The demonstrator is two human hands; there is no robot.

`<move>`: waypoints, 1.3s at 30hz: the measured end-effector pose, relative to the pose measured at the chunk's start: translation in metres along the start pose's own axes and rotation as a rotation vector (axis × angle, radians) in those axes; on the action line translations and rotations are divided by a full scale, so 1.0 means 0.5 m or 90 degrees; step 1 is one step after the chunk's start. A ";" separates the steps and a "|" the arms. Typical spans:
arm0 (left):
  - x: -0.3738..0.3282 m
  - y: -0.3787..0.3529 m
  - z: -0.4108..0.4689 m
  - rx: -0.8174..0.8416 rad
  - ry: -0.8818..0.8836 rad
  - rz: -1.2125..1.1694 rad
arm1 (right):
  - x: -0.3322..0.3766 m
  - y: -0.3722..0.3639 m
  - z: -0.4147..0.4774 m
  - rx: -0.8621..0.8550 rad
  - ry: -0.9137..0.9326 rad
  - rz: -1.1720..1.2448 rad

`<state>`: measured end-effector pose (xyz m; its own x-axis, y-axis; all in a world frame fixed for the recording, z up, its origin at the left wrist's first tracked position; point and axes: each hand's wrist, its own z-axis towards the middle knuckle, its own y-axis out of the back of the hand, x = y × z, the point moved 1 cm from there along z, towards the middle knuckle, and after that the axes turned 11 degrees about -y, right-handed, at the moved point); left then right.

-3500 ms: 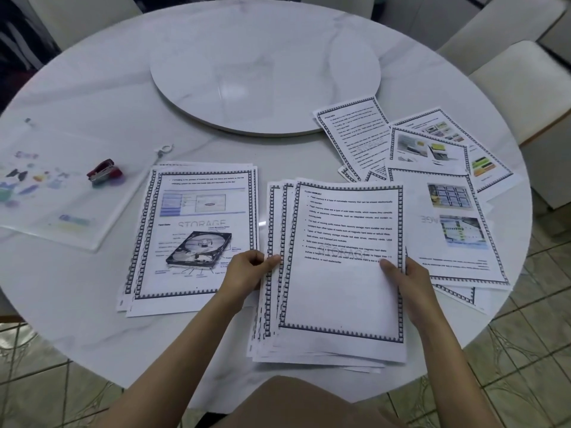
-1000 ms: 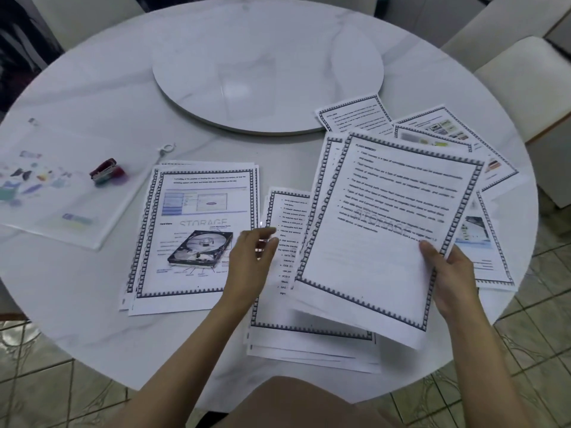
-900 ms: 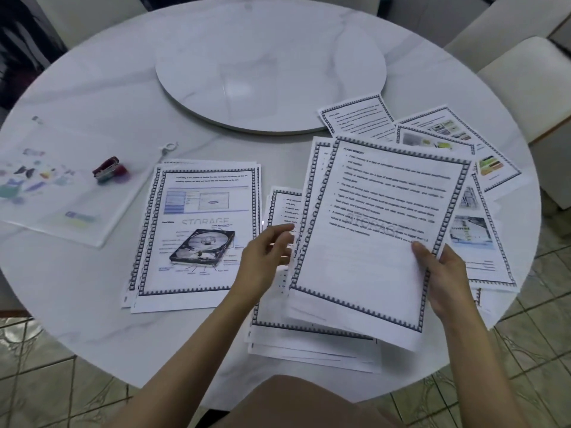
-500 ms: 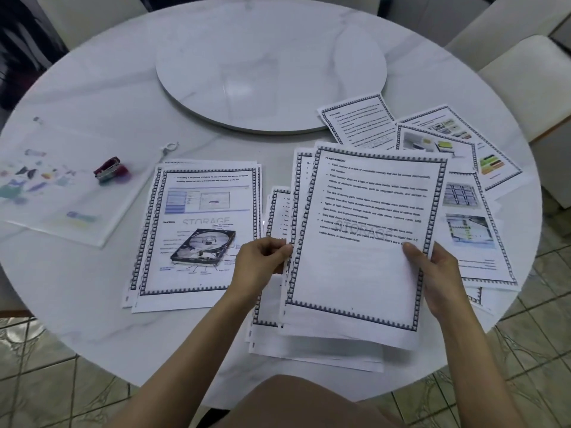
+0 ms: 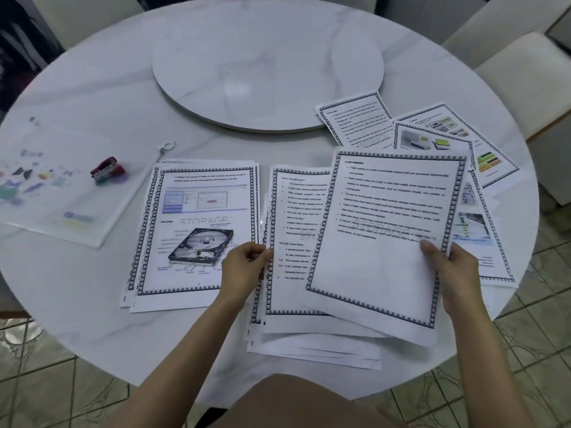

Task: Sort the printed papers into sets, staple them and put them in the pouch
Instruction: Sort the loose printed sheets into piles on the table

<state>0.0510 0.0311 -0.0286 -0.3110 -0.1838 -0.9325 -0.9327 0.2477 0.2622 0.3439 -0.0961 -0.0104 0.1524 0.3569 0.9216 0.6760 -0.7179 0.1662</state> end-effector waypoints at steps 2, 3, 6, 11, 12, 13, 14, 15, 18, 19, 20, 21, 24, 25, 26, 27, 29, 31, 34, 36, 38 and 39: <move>0.011 0.007 0.003 -0.009 0.007 0.023 | 0.003 0.026 0.007 -0.038 0.005 -0.013; 0.016 0.010 0.005 -0.013 0.009 0.030 | 0.009 0.036 0.006 -0.054 0.007 -0.016; 0.023 0.015 0.009 -0.018 0.014 0.052 | 0.021 0.060 0.007 -0.093 0.003 0.002; 0.025 0.019 0.013 -0.021 0.014 0.068 | 0.037 0.072 -0.006 -0.104 -0.004 0.057; 0.025 0.018 0.014 -0.020 0.014 0.071 | 0.036 0.075 -0.005 -0.106 -0.009 0.064; 0.025 0.019 0.016 -0.019 0.016 0.075 | 0.035 0.077 -0.005 -0.108 -0.011 0.069; 0.025 0.019 0.017 -0.019 0.019 0.076 | 0.034 0.076 -0.006 -0.106 -0.009 0.075; 0.025 0.021 0.018 -0.021 0.025 0.071 | 0.036 0.075 -0.008 -0.108 -0.008 0.079; 0.026 0.027 0.024 -0.020 0.029 0.059 | 0.041 0.064 -0.017 -0.109 -0.006 0.084; 0.024 0.028 0.024 -0.010 0.026 0.061 | 0.041 0.061 -0.018 -0.110 -0.007 0.086; 0.021 0.028 0.024 0.003 0.021 0.064 | 0.041 0.058 -0.019 -0.115 -0.006 0.086; 0.018 0.029 0.024 0.016 0.015 0.068 | 0.039 0.057 -0.018 -0.121 -0.003 0.083; 0.004 0.026 0.022 0.028 -0.024 0.115 | 0.036 0.052 -0.018 -0.123 -0.015 0.054; 0.000 0.026 0.021 0.017 -0.052 0.153 | 0.035 0.050 -0.020 -0.120 -0.016 0.051; -0.004 0.027 0.021 -0.002 -0.087 0.184 | 0.033 0.050 -0.019 -0.119 -0.014 0.053; -0.009 0.029 0.020 -0.023 -0.123 0.203 | 0.030 0.049 -0.018 -0.118 -0.010 0.053; -0.023 0.038 0.018 -0.056 -0.186 0.221 | 0.031 0.047 -0.020 -0.121 -0.006 0.042; -0.034 0.059 0.020 -0.094 -0.213 0.215 | 0.033 0.043 -0.023 -0.125 -0.008 0.029; -0.044 0.103 0.036 -0.172 -0.223 0.209 | 0.033 0.039 -0.028 -0.126 -0.019 0.026; -0.044 0.148 0.048 -0.221 -0.228 0.233 | 0.030 0.032 -0.032 -0.116 -0.031 0.042; -0.037 0.200 0.063 -0.256 -0.219 0.258 | 0.026 0.022 -0.035 -0.109 -0.043 0.069; -0.030 0.225 0.069 -0.266 -0.205 0.268 | 0.025 0.016 -0.037 -0.107 -0.046 0.081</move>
<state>-0.0430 0.0946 0.0062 -0.6536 0.1569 -0.7404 -0.7565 -0.1652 0.6328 0.3377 -0.1083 0.0089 0.2836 0.2950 0.9124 0.5197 -0.8470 0.1123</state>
